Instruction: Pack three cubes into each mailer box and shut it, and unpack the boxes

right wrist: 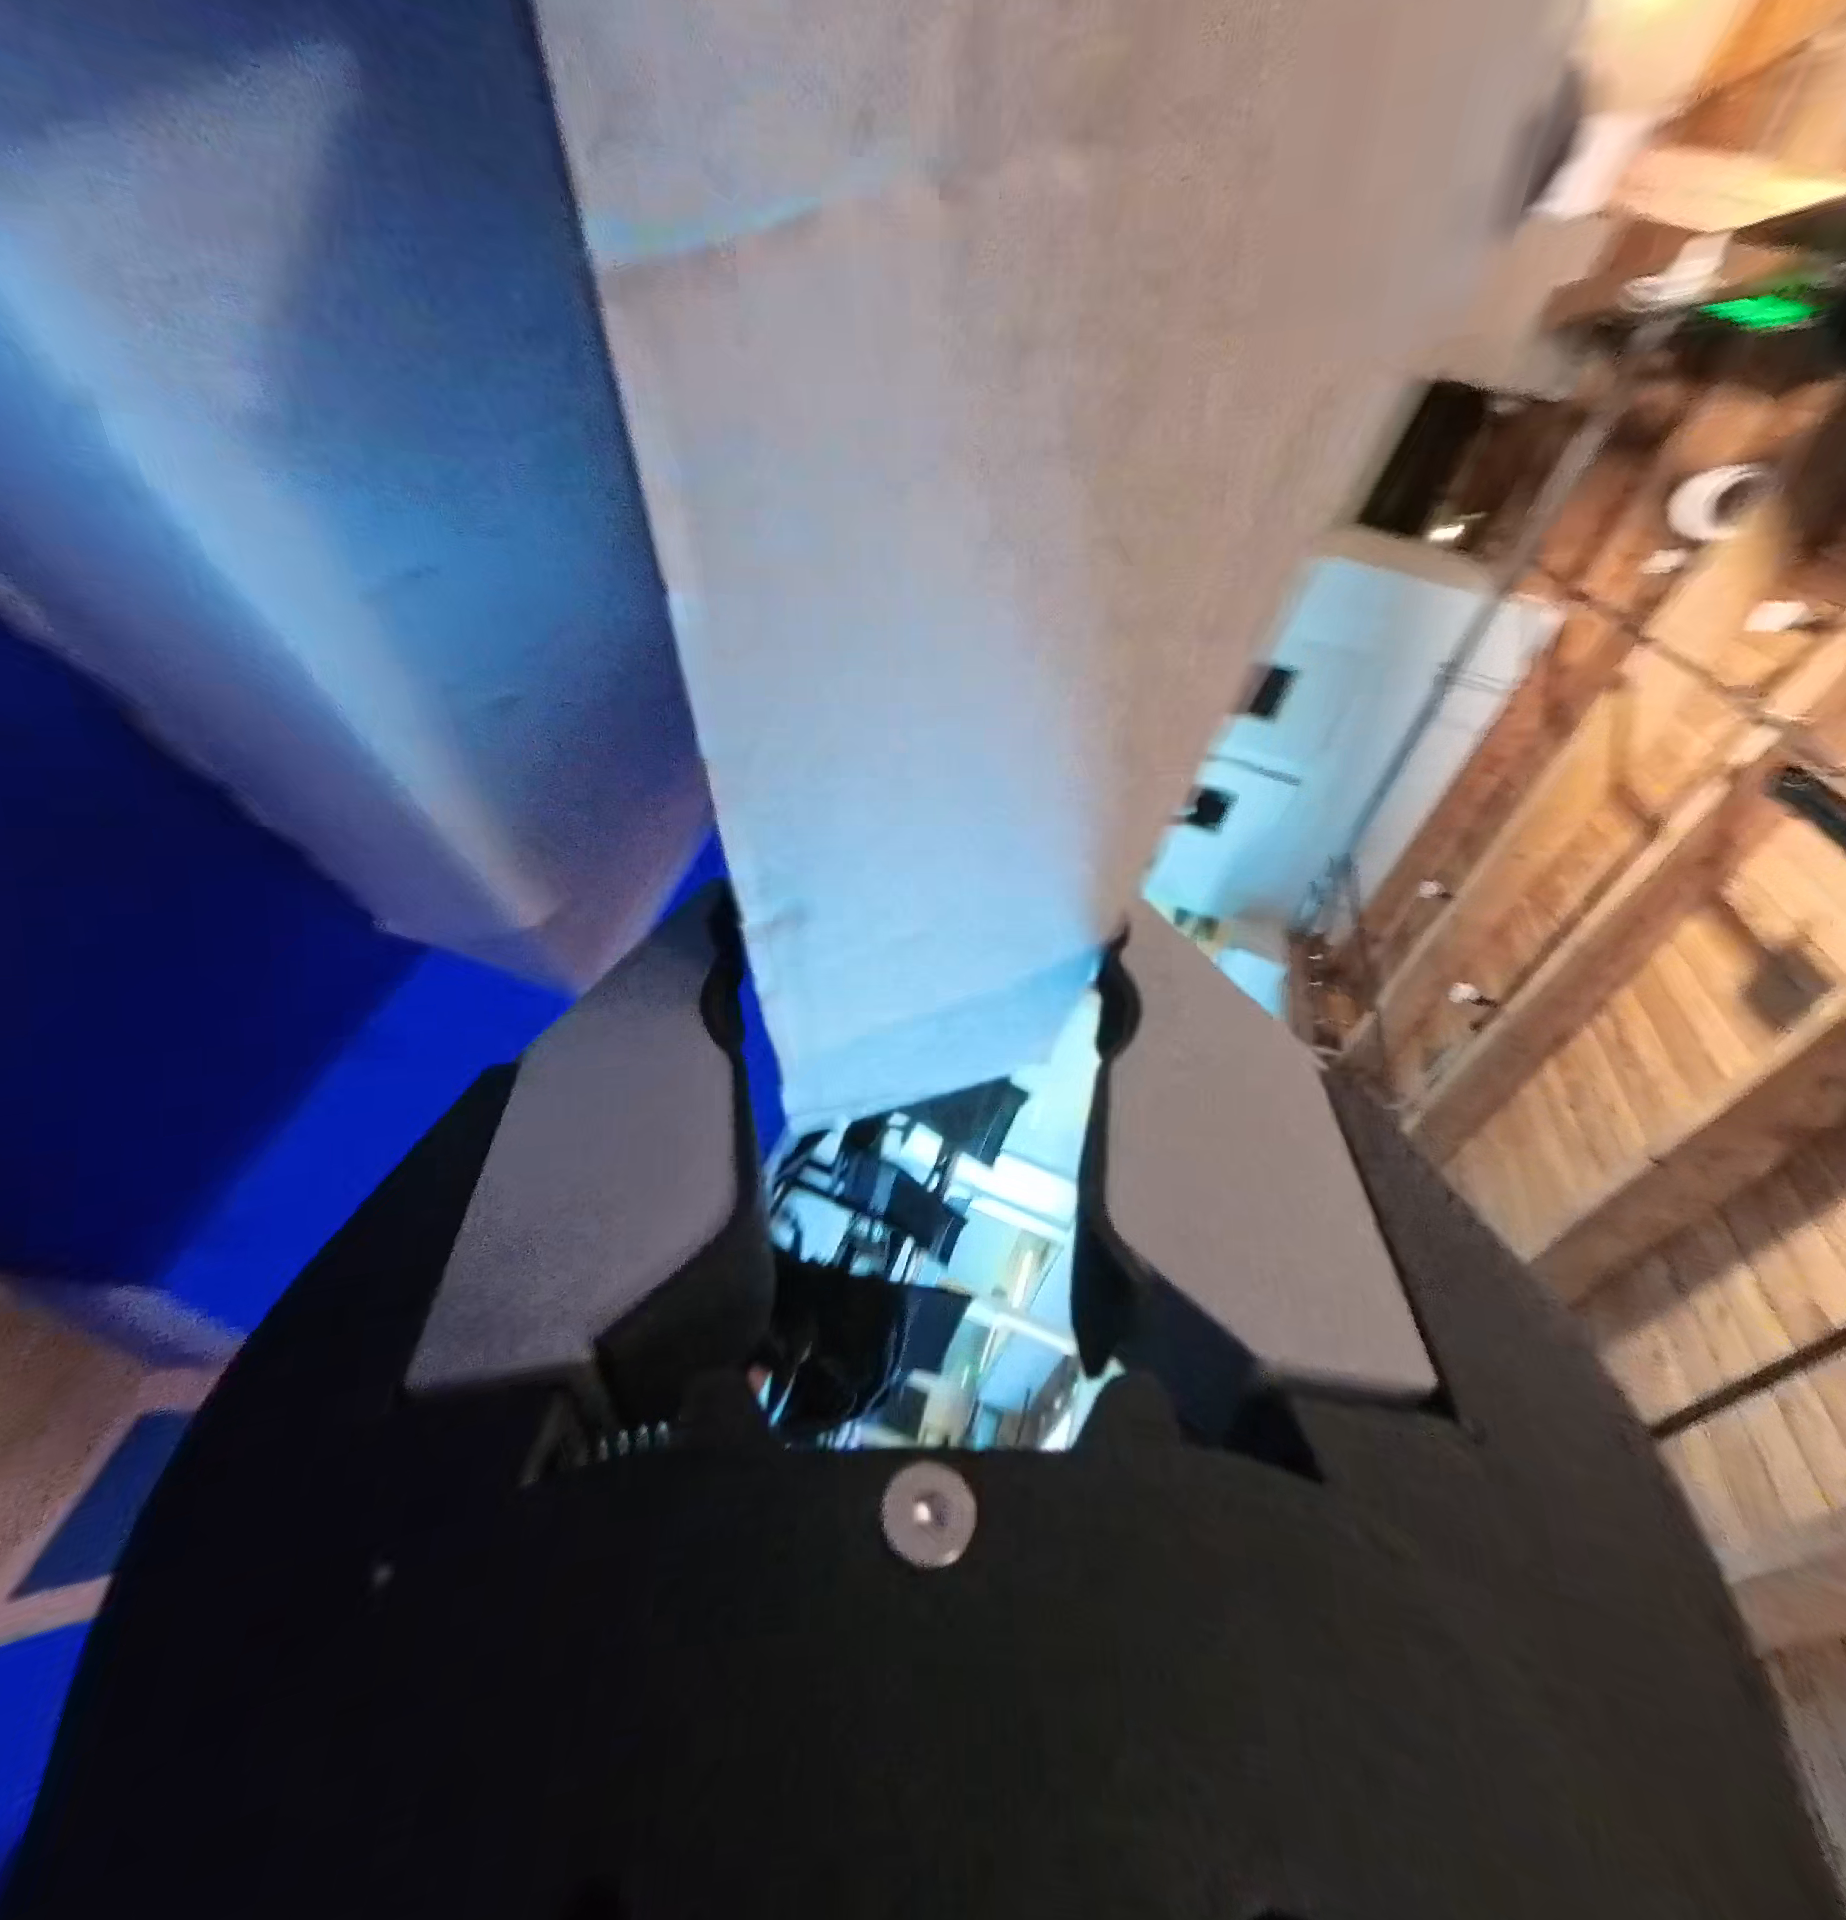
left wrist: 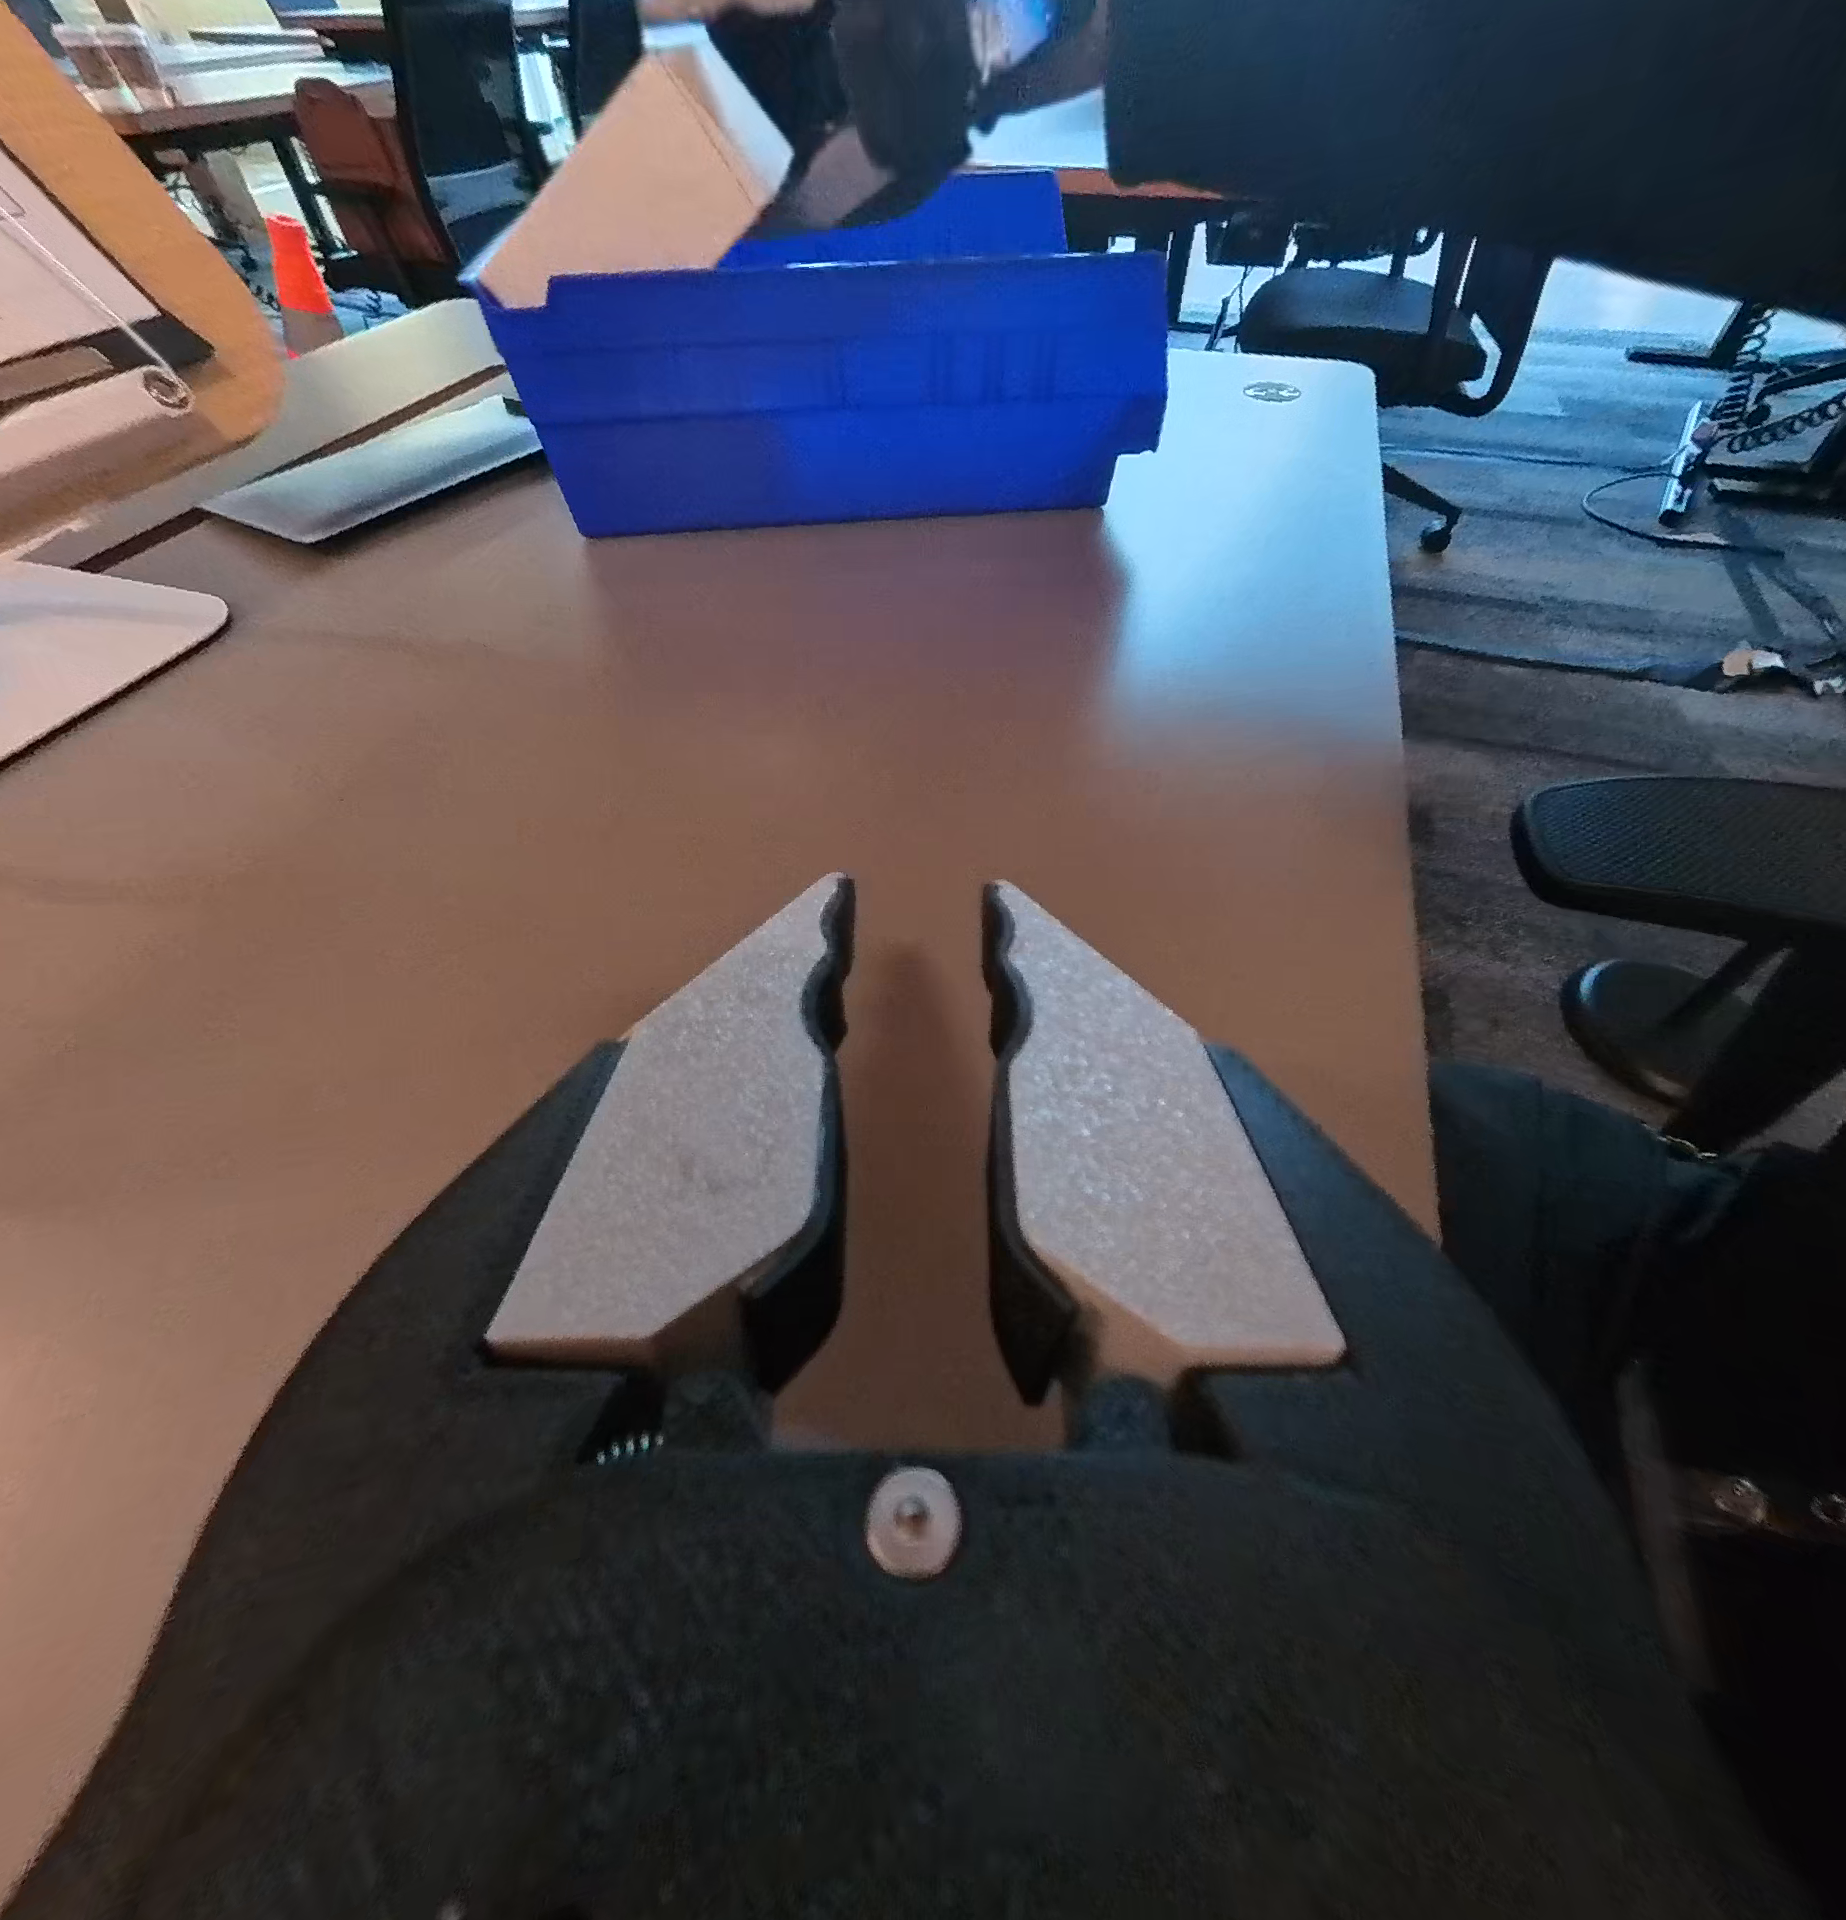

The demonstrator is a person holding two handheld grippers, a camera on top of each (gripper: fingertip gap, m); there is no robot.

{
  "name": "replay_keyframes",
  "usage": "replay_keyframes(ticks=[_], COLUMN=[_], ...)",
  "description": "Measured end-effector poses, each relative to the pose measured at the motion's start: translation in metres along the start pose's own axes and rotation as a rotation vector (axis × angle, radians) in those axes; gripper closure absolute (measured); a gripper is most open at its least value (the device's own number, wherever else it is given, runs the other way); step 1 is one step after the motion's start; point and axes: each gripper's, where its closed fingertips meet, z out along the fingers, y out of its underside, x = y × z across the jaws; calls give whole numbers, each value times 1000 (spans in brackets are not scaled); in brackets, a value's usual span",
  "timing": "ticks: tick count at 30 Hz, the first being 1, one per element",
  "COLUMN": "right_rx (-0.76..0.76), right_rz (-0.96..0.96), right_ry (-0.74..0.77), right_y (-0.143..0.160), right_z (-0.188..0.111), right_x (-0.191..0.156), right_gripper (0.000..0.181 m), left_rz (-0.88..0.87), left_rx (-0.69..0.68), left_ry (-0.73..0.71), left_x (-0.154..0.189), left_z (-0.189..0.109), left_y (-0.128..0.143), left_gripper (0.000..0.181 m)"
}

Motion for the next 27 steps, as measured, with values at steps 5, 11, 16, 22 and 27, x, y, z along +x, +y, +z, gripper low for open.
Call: replay_keyframes(ticks=[5,11,16,22,27], right_rx=[-135,-170,-102,55,-71], right_rz=[-5,191,392,603,687], right_ry=[-116,-197,-353,-455,-408], right_y=[26,54,54,-8,-16], right_z=[18,-7,-40,-41,-24], right_x=[-36,-39,-49,-54,-71], right_gripper=[112,103,131,161,171], left_rz=[-2,11,26,21,29], left_rx=[-3,-4,-7,-6,12], left_ry=[1,-5,-11,-5,-5], left_x=[0,1,1,1,2], left_z=[1,1,1,1,-1], left_y=[1,1,1,1,-1], left_gripper=[158,158,158,159,157])
